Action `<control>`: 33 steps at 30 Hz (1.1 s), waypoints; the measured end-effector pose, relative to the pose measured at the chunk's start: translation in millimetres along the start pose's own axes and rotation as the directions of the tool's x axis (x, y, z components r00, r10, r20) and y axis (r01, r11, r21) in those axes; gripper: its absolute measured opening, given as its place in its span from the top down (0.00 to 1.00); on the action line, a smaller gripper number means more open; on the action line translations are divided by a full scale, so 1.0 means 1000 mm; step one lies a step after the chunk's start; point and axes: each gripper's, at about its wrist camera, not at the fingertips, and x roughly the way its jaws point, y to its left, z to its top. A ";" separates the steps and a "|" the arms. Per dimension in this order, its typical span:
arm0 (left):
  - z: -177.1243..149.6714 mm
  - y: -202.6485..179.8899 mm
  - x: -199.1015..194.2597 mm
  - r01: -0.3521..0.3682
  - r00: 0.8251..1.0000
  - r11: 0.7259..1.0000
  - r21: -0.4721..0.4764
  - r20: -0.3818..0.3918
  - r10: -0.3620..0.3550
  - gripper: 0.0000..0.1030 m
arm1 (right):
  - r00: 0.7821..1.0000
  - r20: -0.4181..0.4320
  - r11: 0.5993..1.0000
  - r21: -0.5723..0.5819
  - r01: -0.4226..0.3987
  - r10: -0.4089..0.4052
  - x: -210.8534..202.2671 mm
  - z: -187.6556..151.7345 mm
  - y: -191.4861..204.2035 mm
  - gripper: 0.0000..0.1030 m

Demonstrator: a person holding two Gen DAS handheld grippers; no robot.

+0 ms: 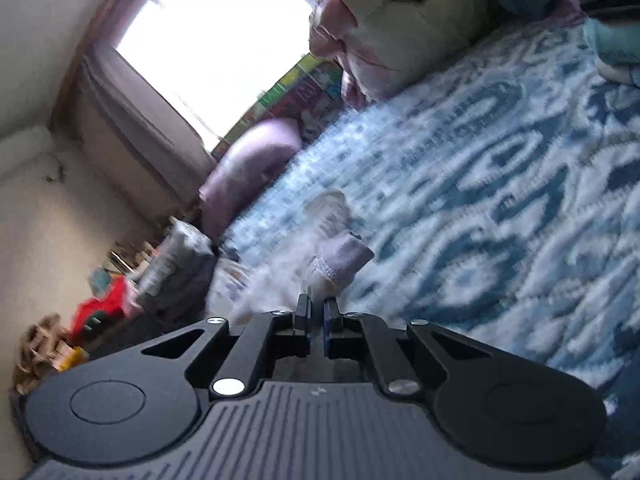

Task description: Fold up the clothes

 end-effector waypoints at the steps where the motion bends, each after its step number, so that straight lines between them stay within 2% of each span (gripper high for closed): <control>1: -0.002 -0.002 0.000 0.001 1.000 1.000 0.010 -0.005 -0.001 0.89 | 1.000 0.013 1.000 -0.009 -0.020 0.020 -0.003 0.003 0.004 0.93; 6: -0.008 -0.007 0.000 0.013 1.000 0.999 0.048 -0.021 -0.012 0.89 | 0.995 0.056 0.994 -0.075 -0.078 0.082 -0.014 0.012 0.024 0.93; 10: -0.015 -0.005 0.007 -0.005 0.998 0.997 0.071 -0.067 0.010 0.89 | 0.991 0.104 0.996 -0.018 -0.082 0.083 -0.028 0.017 0.019 0.93; 11: -0.018 -0.004 0.011 -0.014 0.996 0.997 0.077 -0.084 0.020 0.89 | 0.992 0.103 0.997 -0.005 -0.074 0.074 -0.028 0.016 0.014 0.93; 13: -0.019 -0.001 0.013 -0.016 0.994 0.998 0.068 -0.105 0.023 0.89 | 0.999 0.035 0.999 -0.004 0.032 -0.032 -0.017 0.009 0.001 0.93; 15: -0.015 0.003 0.010 0.007 0.995 1.000 0.021 -0.100 -0.005 0.89 | 0.996 -0.009 0.993 0.076 0.090 -0.089 -0.011 0.000 -0.019 0.93; 16: -0.013 0.006 0.008 0.019 0.995 1.000 -0.003 -0.098 -0.019 0.89 | 0.995 -0.013 0.991 0.094 0.098 -0.098 -0.011 -0.001 -0.023 0.93; 20: -0.001 0.015 -0.006 0.024 0.999 0.996 -0.088 -0.024 -0.026 0.89 | 0.995 -0.013 0.995 0.030 0.095 -0.095 -0.011 0.001 -0.016 0.93; 22: 0.011 0.015 -0.009 -0.006 1.000 0.996 -0.089 0.006 0.007 0.89 | 0.997 -0.013 0.997 0.015 0.079 -0.079 -0.011 0.000 -0.013 0.93; 25: 0.039 0.007 0.003 -0.092 0.995 0.996 -0.016 0.024 0.092 0.89 | 0.998 -0.012 0.997 0.021 0.068 -0.068 -0.011 0.002 -0.014 0.93; 30: 0.088 0.019 0.057 -0.256 0.966 0.963 0.087 -0.007 0.257 0.89 | 0.999 -0.008 0.999 0.017 0.047 -0.047 -0.012 0.003 -0.014 0.93; 33: 0.111 0.029 0.089 -0.293 0.956 0.949 0.118 0.000 0.295 0.89 | 0.999 -0.017 0.999 -0.002 0.037 -0.038 -0.012 0.004 -0.013 0.93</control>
